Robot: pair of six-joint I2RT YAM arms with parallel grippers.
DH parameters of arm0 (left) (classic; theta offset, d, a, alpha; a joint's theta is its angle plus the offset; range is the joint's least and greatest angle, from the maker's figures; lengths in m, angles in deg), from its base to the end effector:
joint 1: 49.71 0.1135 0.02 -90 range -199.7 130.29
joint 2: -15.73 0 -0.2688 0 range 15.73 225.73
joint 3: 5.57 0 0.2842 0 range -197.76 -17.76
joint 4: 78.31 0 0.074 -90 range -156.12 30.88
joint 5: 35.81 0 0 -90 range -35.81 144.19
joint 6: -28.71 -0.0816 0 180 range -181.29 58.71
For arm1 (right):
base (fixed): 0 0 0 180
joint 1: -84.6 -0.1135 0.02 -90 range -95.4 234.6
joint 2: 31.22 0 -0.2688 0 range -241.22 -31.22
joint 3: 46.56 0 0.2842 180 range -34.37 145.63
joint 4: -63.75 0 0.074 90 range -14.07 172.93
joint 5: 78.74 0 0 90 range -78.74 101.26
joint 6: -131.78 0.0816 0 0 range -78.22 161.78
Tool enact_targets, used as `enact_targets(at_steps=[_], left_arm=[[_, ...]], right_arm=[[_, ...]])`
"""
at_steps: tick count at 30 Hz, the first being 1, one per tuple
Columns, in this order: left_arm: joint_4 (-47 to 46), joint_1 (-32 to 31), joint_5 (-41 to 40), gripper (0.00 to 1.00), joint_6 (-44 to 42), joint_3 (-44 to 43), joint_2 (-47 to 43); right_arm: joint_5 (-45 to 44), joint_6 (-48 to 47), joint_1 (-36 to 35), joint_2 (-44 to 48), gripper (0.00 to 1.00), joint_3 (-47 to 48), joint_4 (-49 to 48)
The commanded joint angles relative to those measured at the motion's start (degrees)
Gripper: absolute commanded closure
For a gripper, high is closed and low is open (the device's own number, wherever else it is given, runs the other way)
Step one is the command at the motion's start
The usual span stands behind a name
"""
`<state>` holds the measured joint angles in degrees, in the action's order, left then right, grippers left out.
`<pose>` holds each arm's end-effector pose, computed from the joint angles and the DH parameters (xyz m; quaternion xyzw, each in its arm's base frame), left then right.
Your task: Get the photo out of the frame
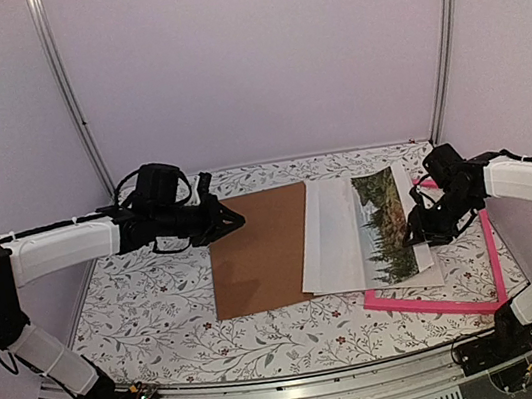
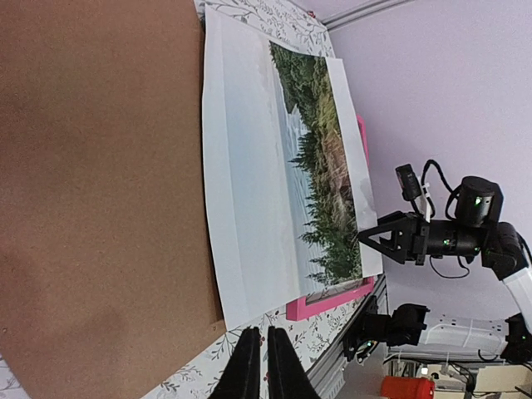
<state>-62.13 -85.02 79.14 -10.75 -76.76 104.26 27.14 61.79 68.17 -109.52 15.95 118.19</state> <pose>0.3129 -0.2638 0.2158 -0.0127 0.8661 -0.4540 0.2087 0.2724 0.1036 0.1559 0.0068 0.9760 0.1824 0.1190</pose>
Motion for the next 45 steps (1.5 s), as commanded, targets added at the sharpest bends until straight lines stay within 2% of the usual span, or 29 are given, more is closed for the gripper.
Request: enact_targets(at_steps=[1,14,20,23,26,31,33,36,39,45], left_arm=[[0.32,-0.73,-0.49,0.92,-1.23,-1.11,0.14],[0.24,-0.73,-1.28,0.92,-1.83,-0.94,-0.94],[0.89,-0.86,-3.10,0.91,-2.92,-0.98,-1.96],[2.34,-0.98,-5.22,0.86,-4.73,-1.64,-2.75],[3.80,-0.99,-7.57,0.78,-6.65,-2.23,-3.82],[5.41,-0.99,-13.37,0.59,-10.05,-2.18,-6.49],[6.34,-0.99,-16.64,0.46,-11.56,-2.02,-7.64],[7.51,-0.91,-21.18,0.19,-13.39,-1.61,-9.51],[7.69,-0.77,-24.66,0.03,-15.09,-0.61,-11.57],[7.82,-0.47,-34.10,0.01,-17.57,1.44,-15.65]], right_arm=[[-3.54,-0.34,0.33,-0.19,0.43,2.69,1.61],[-7.76,0.96,0.27,0.16,0.02,4.96,2.70],[-7.17,1.38,0.26,0.84,0.01,5.84,1.00],[-7.46,1.61,0.33,1.11,0.01,6.61,-0.42],[-7.55,2.10,0.28,1.84,0.01,7.17,-2.65],[-7.71,3.01,0.26,3.64,0.01,7.79,-7.54],[-8.33,3.18,0.26,4.30,0.01,7.79,-9.72],[-9.75,3.53,0.27,5.74,0.01,7.28,-13.42],[-11.39,3.85,0.34,7.38,0.01,6.45,-17.06],[-15.18,4.50,0.32,11.76,0.01,1.80,-27.19]])
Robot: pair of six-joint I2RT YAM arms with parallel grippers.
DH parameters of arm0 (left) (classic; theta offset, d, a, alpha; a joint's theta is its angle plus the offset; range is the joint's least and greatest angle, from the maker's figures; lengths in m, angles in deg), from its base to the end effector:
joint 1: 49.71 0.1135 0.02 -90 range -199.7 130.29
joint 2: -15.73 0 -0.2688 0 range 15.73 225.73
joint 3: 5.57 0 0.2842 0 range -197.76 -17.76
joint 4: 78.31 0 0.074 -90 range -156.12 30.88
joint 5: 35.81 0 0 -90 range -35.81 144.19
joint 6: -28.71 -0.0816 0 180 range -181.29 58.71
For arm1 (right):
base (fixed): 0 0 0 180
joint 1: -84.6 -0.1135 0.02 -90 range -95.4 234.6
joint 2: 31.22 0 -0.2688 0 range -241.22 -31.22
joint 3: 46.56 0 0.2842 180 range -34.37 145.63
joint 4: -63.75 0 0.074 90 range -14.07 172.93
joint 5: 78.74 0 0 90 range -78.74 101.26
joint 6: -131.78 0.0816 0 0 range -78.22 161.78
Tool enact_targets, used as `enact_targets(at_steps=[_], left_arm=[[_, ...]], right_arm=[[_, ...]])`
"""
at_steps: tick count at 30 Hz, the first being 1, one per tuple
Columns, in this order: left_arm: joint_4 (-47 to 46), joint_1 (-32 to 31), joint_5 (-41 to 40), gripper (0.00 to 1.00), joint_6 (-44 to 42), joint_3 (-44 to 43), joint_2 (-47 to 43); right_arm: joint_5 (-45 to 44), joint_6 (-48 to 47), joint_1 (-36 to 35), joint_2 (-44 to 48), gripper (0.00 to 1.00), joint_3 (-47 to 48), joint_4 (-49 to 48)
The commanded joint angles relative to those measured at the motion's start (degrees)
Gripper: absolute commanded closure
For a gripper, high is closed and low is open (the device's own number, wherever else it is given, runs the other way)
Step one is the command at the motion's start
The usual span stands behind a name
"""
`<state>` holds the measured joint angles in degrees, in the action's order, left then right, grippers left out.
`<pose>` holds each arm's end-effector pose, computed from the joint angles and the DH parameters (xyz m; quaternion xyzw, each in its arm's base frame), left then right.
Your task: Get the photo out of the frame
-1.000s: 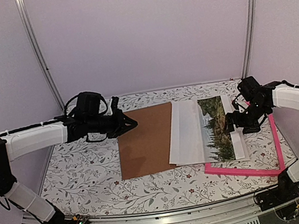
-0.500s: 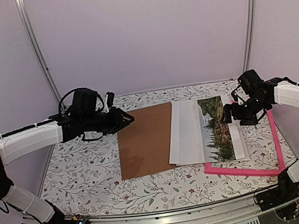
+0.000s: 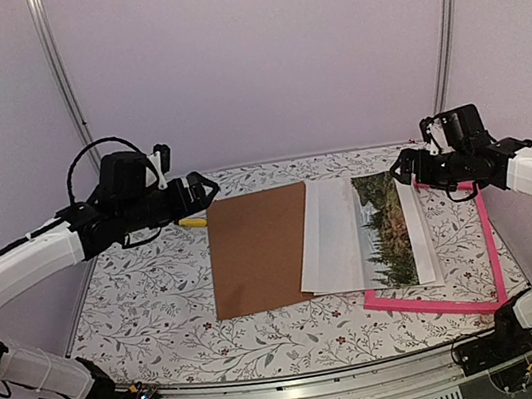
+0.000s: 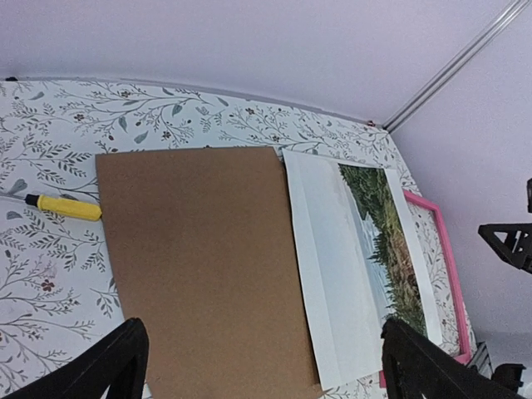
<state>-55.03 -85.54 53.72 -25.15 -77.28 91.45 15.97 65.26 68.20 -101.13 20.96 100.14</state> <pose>0.3048 -0.2193 0.2828 -0.0044 0.8539 -0.3029 0.4231 0.3173 0.1004 0.2568 0.0379 0.9004 0.1821 0.3934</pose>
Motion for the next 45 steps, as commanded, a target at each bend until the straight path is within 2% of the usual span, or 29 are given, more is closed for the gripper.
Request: enact_targets(at_steps=[1,10,18,23,32,34,39,45], left_arm=[[0.78,0.06,-10.59,0.01,-3.41,2.49,-3.48],[1.24,0.18,-24.54,0.01,-5.78,6.04,-6.61],[0.90,5.02,-22.89,0.01,-4.86,8.81,-9.61],[2.05,9.40,-21.02,0.01,-2.38,10.25,-9.54],[1.59,10.43,-29.90,0.01,1.20,15.54,-11.15],[-0.64,10.81,-29.94,0.01,1.03,17.70,-12.30],[-8.80,10.94,-32.17,0.01,-2.77,23.82,-16.39],[-26.77,11.05,-30.59,0.01,-10.31,36.16,-23.64]], right_arm=[[-5.37,1.23,0.30,3.97,0.01,-4.79,-11.10],[-16.00,-4.74,0.28,7.62,0.01,-14.46,-27.42],[-27.86,-13.34,0.65,6.16,0.01,-22.06,-41.49],[-25.95,-14.71,6.00,3.20,0.01,-27.75,-52.20],[-22.77,-16.19,13.23,-6.98,0.01,-34.34,-72.67],[-22.80,-16.14,13.48,-9.70,0.01,-35.55,-77.44],[-22.87,-17.04,13.52,-10.30,0.01,-37.16,-79.44],[-22.76,-16.98,13.51,-7.38,0.01,-40.62,-83.96]])
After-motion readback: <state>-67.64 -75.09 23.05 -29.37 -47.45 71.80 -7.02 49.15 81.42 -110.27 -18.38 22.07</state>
